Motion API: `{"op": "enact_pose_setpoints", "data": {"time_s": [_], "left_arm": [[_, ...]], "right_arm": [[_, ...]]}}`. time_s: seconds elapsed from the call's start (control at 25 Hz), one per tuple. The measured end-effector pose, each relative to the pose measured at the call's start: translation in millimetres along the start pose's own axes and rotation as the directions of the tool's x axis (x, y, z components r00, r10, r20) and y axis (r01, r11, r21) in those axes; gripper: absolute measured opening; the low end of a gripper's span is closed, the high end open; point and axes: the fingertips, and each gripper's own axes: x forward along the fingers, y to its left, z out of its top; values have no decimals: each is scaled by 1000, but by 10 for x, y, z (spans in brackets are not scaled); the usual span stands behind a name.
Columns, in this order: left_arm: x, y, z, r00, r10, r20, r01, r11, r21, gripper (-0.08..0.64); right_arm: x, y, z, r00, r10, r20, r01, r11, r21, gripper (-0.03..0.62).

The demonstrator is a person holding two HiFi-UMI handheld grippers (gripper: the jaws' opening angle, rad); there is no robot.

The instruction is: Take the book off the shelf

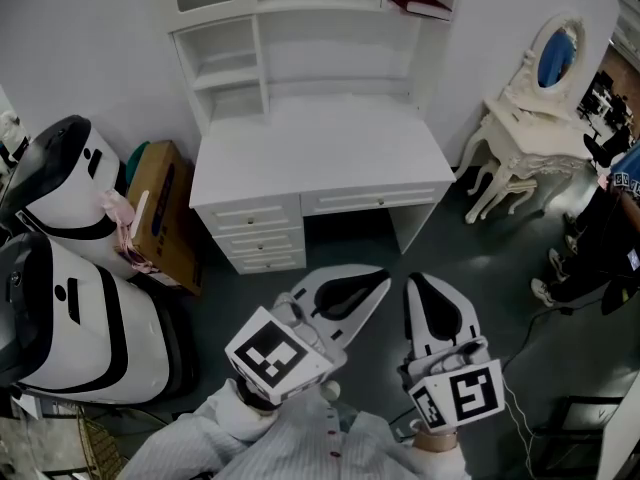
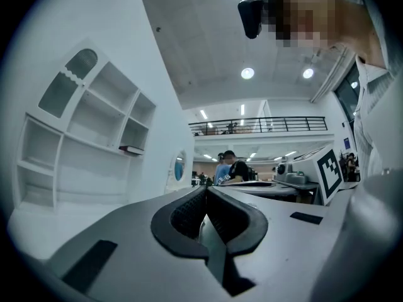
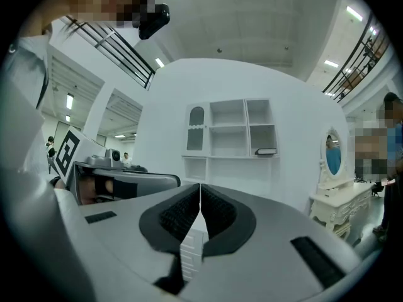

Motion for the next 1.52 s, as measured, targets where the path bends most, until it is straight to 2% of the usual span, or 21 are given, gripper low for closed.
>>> {"op": "enact_pose_setpoints", "data": {"time_s": [0.4,1.04,1.28,1.52], "left_arm": [[260,357,-40,1000,10,5,-10,1000,-5,11],[1054,1832,157,999,-27,31,26,999,24,11],[1196,2380,125,999,-46,16,46,999,25,11],[1287,2750,56,998,-71,-2,71,997,17,11]], "right_arm": [[337,-263,-110,1000,-9,-16,10,1000,12,17],[1725,-1083,-7,996,-90,3,90,996,-8,17],[2270,-1245,-75,993,-117,-7,117,993,-4,17],[2592,-1344,-208,987,-159,-34,159,987,10,17]]}}
